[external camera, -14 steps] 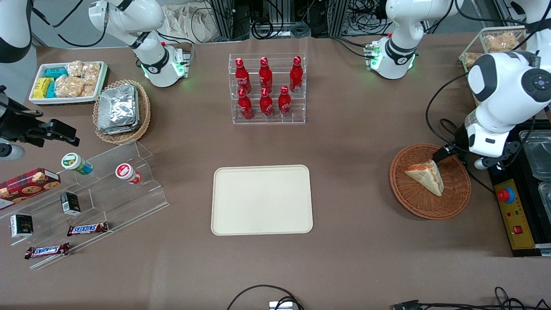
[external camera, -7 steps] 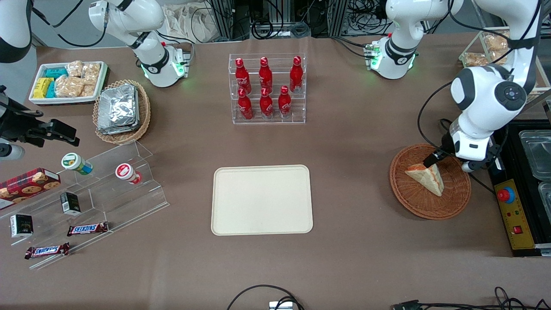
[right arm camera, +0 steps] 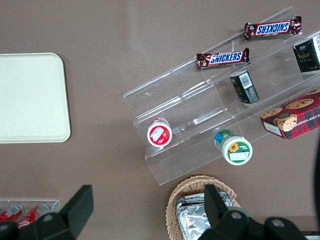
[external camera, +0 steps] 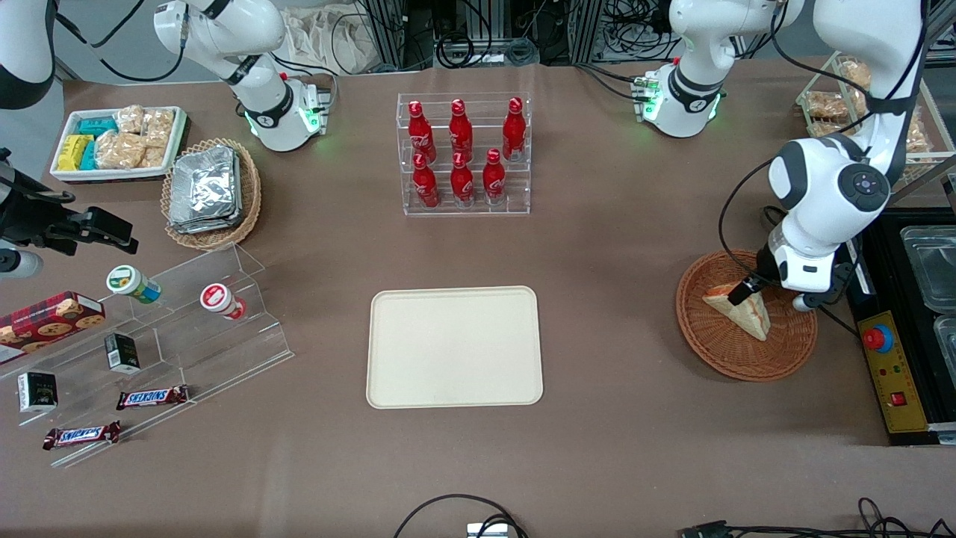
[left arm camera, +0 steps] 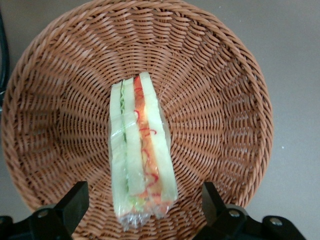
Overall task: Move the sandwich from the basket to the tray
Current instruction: 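Lower the open left gripper around the sandwich and close it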
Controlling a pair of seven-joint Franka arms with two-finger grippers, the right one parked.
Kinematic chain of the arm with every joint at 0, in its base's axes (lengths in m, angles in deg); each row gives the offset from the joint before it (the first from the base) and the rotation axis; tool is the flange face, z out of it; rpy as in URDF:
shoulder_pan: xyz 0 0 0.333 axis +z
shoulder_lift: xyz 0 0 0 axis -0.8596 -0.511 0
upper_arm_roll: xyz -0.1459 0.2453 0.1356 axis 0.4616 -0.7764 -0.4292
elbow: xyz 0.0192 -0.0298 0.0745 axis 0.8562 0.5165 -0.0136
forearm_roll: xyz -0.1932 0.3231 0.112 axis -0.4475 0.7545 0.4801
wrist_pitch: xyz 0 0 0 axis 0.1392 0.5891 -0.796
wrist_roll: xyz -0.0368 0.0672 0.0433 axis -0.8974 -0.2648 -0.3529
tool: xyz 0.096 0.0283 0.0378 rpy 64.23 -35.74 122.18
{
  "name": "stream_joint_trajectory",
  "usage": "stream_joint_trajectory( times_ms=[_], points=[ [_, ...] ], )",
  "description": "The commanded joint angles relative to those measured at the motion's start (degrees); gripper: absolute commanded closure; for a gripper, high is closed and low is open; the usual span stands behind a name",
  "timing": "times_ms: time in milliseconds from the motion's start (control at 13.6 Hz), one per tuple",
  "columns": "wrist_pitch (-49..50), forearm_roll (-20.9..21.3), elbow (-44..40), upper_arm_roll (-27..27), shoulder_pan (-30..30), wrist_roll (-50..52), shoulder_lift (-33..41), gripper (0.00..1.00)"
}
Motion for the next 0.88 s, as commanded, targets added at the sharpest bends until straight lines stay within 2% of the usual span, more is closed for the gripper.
stream_joint_trajectory(
  times_ms=[0,294,589,663,810],
  points=[
    [-3.3,0.3,0.3,-0.8,0.2,1.3,-1.9,0.00],
    [-7.9,0.3,0.4,-1.7,0.2,1.8,-5.0,0.00],
    [-8.3,0.3,0.1,-1.7,-0.2,4.1,-6.3,0.02],
    [-8.5,0.3,0.0,-1.7,-0.3,5.0,-6.4,0.12],
    [-8.5,0.3,0.0,-1.7,-0.6,5.6,-6.5,0.48]
  ],
)
